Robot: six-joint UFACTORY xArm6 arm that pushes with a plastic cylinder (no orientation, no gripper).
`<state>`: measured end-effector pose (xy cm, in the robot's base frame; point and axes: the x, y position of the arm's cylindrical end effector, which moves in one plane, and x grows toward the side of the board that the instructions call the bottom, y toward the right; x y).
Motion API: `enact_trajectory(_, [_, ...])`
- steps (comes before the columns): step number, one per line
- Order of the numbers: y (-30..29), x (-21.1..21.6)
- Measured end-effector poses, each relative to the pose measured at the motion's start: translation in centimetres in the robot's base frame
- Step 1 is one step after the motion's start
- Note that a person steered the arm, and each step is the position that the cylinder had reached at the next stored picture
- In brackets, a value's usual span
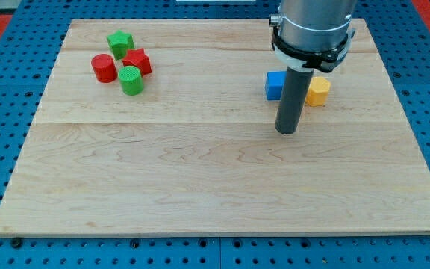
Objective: Point at yellow hexagon
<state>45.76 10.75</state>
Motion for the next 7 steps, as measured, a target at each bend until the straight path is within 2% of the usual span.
enact_trajectory(1, [5.8, 0.0])
enact_trajectory(2, [7.8, 0.0])
enact_trajectory(5, [10.4, -1.1])
enact_trajectory(6, [11.5, -4.6])
enact_trajectory(7, [11.5, -5.9])
